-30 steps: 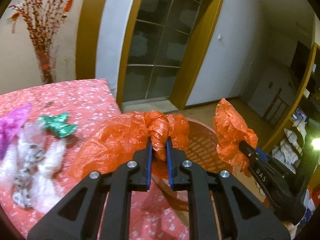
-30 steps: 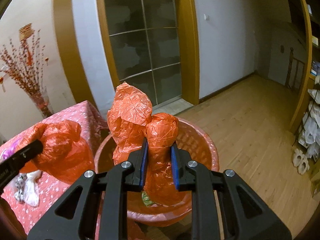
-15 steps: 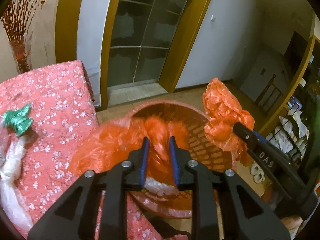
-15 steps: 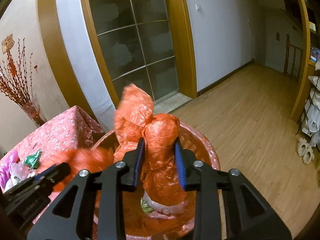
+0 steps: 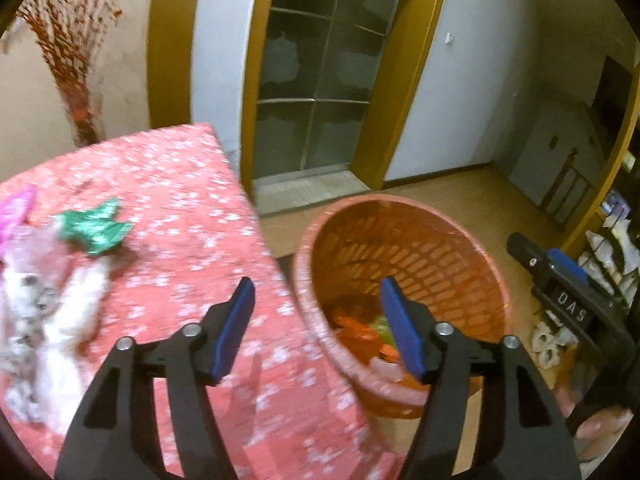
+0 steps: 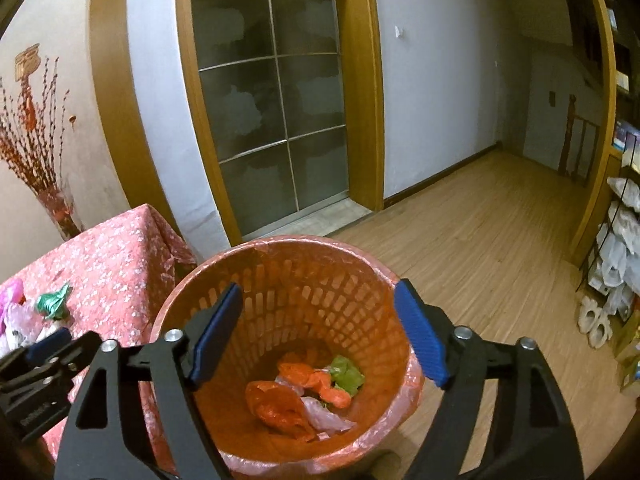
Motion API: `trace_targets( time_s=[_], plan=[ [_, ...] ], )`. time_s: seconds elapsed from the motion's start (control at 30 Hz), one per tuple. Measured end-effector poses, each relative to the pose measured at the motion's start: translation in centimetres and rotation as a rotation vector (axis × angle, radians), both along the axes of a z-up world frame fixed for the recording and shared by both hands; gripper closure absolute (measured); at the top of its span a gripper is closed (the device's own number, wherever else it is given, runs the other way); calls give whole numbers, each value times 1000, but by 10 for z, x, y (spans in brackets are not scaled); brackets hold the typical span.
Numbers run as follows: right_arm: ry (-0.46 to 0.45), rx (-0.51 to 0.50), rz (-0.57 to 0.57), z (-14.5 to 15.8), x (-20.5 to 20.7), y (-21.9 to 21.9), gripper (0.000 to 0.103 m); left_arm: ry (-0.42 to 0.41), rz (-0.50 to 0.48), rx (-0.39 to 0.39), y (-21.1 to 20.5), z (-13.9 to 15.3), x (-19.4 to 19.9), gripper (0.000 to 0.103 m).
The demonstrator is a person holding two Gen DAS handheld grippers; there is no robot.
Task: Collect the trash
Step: 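Return both grippers to the table and grasp white tissue with the left gripper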
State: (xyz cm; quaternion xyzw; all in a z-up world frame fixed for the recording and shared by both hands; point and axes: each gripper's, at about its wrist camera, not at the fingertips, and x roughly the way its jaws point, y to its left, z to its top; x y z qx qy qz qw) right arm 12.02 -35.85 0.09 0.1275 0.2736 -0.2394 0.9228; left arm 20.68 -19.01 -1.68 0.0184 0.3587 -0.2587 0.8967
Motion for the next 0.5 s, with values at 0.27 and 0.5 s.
trace_targets(
  time_s=[0.27, 0.5],
  plan=[
    [4, -25, 55, 8, 0, 28, 19, -78, 101, 45, 55, 11, -24, 29],
    [3, -25, 167, 15, 10, 74, 19, -80, 212, 34, 113, 17, -31, 28]
  ],
)
